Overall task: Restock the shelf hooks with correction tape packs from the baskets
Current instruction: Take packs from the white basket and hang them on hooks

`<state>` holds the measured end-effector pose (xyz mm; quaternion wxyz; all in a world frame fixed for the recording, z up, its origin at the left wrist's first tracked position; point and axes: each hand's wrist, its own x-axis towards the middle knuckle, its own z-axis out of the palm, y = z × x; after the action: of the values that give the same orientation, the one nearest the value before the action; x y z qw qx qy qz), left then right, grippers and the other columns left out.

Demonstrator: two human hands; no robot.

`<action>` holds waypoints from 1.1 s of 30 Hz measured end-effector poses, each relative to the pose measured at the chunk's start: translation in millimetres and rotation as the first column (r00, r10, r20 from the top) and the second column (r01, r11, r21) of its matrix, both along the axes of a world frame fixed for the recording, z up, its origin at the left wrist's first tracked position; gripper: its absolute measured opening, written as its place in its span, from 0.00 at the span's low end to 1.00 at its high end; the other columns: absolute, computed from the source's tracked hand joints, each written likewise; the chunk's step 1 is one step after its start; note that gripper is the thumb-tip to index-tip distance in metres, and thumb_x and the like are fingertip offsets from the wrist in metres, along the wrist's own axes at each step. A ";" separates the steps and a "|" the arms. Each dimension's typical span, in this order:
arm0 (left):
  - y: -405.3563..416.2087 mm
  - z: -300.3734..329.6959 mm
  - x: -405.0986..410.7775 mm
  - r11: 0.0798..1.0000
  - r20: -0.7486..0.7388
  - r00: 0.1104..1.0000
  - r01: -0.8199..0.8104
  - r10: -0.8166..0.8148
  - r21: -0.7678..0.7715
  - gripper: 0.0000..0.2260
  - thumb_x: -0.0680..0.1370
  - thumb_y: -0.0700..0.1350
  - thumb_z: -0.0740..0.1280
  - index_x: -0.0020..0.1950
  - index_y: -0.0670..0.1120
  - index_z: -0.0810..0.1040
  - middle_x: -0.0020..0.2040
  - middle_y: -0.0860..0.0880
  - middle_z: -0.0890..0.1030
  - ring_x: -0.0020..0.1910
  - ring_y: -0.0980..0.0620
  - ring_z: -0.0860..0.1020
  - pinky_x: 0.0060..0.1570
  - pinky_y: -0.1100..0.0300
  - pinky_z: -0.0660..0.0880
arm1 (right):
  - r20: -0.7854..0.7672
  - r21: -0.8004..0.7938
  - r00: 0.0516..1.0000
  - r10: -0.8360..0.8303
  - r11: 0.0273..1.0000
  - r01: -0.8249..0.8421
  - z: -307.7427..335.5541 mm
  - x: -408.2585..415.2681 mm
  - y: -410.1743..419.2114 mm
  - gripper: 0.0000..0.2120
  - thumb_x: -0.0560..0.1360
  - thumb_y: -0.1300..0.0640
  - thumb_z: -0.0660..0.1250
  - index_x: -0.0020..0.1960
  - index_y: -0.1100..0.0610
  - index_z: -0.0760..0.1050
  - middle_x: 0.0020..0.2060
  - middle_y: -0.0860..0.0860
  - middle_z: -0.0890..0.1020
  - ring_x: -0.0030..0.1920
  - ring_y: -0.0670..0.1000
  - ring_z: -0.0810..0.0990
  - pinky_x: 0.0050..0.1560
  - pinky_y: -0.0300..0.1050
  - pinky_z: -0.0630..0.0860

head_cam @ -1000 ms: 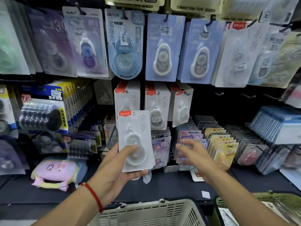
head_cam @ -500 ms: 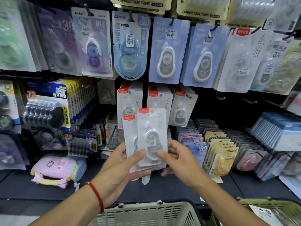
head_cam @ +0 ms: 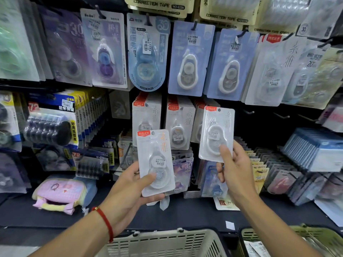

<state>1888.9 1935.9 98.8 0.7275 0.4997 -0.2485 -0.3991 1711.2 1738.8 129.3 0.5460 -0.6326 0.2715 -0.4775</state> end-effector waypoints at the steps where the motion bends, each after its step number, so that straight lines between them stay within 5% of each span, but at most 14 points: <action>1: 0.1 -0.2 -0.3 1.000 0.000 1.000 -0.003 0.003 0.003 0.16 0.82 0.38 0.69 0.69 0.49 0.79 0.61 0.44 0.86 0.57 0.41 0.86 0.50 0.42 0.85 | 0.011 0.003 1.000 0.005 1.000 -0.005 0.4 -0.4 0.2 0.14 0.86 0.51 0.65 0.70 0.44 0.77 0.42 0.48 0.83 0.29 0.47 0.72 0.23 0.42 0.68; 7: 1.9 1.5 -1.2 1.000 0.008 1.000 -0.003 0.003 0.009 0.16 0.82 0.37 0.69 0.69 0.49 0.79 0.61 0.44 0.86 0.57 0.40 0.86 0.50 0.41 0.85 | 0.055 0.006 0.996 -0.064 0.998 0.063 0.9 -0.6 -1.6 0.16 0.84 0.50 0.67 0.72 0.47 0.77 0.41 0.49 0.85 0.28 0.47 0.75 0.26 0.43 0.73; 12: 1.3 4.1 -5.7 1.000 0.003 1.000 -0.001 0.001 0.014 0.16 0.82 0.37 0.69 0.69 0.47 0.79 0.61 0.43 0.86 0.56 0.40 0.87 0.47 0.44 0.86 | -0.072 0.326 0.994 0.082 0.944 -0.054 -9.1 1.9 -5.2 0.30 0.84 0.56 0.68 0.82 0.59 0.59 0.55 0.57 0.86 0.49 0.51 0.89 0.62 0.51 0.79; 14: 1.4 4.4 -7.7 1.000 -0.005 1.000 0.009 -0.009 0.015 0.16 0.81 0.38 0.69 0.68 0.46 0.79 0.61 0.42 0.86 0.57 0.39 0.86 0.48 0.43 0.85 | -0.166 0.377 0.975 0.147 0.923 -0.075 -13.5 1.1 -0.5 0.27 0.84 0.60 0.68 0.80 0.61 0.63 0.53 0.56 0.85 0.54 0.55 0.88 0.68 0.56 0.78; 18: 1.1 8.0 -13.6 0.999 0.002 0.999 0.045 -0.045 -0.001 0.16 0.80 0.39 0.71 0.68 0.46 0.80 0.62 0.41 0.85 0.59 0.39 0.85 0.49 0.41 0.85 | -0.305 0.248 0.865 0.399 0.910 -0.333 -5.0 8.2 24.9 0.14 0.83 0.53 0.69 0.62 0.61 0.82 0.52 0.57 0.88 0.47 0.52 0.87 0.48 0.45 0.85; 22: -2.1 13.3 -20.5 0.995 0.034 0.995 0.095 -0.094 -0.020 0.16 0.79 0.42 0.72 0.68 0.47 0.79 0.62 0.40 0.85 0.60 0.38 0.85 0.53 0.38 0.84 | -0.271 0.141 0.808 0.523 0.852 -0.504 -7.7 17.0 44.4 0.14 0.79 0.54 0.73 0.60 0.61 0.82 0.53 0.54 0.89 0.53 0.51 0.88 0.52 0.44 0.83; 29: -5.3 16.9 -22.3 0.987 0.047 0.986 0.159 -0.158 -0.008 0.25 0.74 0.40 0.78 0.70 0.51 0.79 0.63 0.44 0.85 0.61 0.43 0.85 0.56 0.42 0.84 | -0.133 0.079 0.949 0.285 0.958 -0.276 -10.4 18.2 34.8 0.08 0.84 0.57 0.67 0.63 0.54 0.76 0.54 0.52 0.88 0.49 0.59 0.87 0.36 0.46 0.83; 33: -3.8 14.4 -20.6 0.994 0.124 0.988 0.079 -0.087 0.069 0.22 0.67 0.40 0.77 0.60 0.55 0.85 0.59 0.46 0.87 0.58 0.45 0.86 0.50 0.48 0.85 | -0.046 0.055 0.999 0.029 0.998 -0.026 -4.3 17.2 15.6 0.08 0.86 0.55 0.64 0.65 0.52 0.76 0.58 0.50 0.86 0.57 0.53 0.85 0.48 0.52 0.84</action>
<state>1868.3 1932.1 113.2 0.6765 0.5364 -0.3019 -0.4044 1728.5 1754.4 125.0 0.5631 -0.6322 0.2881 -0.4476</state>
